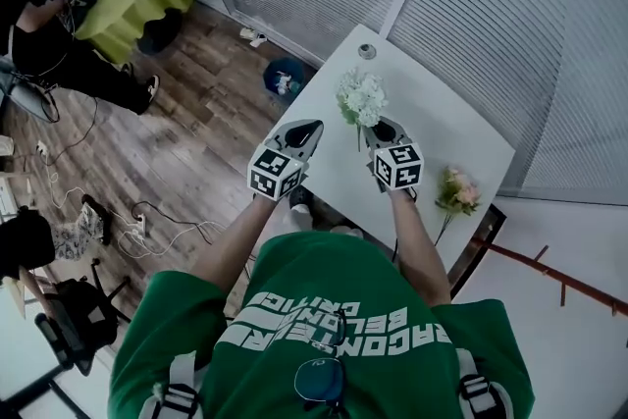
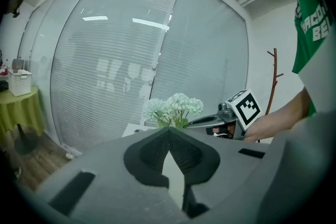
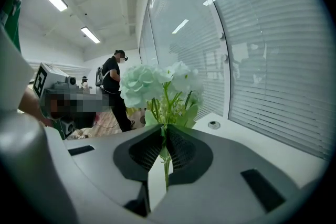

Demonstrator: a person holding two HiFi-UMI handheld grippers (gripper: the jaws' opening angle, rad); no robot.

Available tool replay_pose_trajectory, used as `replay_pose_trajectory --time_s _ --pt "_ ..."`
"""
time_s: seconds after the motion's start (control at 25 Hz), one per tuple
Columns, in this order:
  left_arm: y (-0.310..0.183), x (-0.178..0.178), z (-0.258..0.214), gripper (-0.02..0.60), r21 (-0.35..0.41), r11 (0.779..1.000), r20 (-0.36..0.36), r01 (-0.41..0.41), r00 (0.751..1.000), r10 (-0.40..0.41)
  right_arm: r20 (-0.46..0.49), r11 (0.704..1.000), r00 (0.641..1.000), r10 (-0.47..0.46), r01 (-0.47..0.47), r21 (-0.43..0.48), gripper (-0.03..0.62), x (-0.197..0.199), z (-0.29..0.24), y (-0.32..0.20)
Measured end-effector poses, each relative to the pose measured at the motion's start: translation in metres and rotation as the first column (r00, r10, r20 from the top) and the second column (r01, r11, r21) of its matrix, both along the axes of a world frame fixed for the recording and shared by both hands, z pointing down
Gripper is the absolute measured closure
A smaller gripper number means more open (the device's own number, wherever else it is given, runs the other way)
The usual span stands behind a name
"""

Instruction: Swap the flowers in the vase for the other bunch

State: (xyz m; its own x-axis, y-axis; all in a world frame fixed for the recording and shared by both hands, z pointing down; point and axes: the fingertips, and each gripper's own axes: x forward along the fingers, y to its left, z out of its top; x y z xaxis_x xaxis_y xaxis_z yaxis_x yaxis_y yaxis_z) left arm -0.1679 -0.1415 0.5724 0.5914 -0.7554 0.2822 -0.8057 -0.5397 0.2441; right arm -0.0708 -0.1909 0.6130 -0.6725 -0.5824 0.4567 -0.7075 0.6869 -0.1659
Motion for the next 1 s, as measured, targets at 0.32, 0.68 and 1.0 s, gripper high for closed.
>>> replay_pose_trajectory --time_s 0.32,0.68,1.0 --pt "0.001 -0.029 0.014 0.572 -0.036 0.999 -0.003 0.028 1.0 -0.028 -0.025 0.996 0.999 -0.024 0.021 -0.09 0.568 -0.029 0.038 0.002" --pt "-0.01 -0.048 0.027 0.572 -0.062 0.997 -0.006 0.037 0.999 -0.038 -0.057 0.984 0.998 -0.032 0.022 -0.179 0.568 -0.048 0.085 0.003" --pt "-0.012 -0.058 0.047 0.572 -0.088 0.995 -0.008 0.046 0.999 -0.047 -0.093 0.969 0.995 -0.047 0.023 -0.247 0.568 -0.057 0.13 0.001"
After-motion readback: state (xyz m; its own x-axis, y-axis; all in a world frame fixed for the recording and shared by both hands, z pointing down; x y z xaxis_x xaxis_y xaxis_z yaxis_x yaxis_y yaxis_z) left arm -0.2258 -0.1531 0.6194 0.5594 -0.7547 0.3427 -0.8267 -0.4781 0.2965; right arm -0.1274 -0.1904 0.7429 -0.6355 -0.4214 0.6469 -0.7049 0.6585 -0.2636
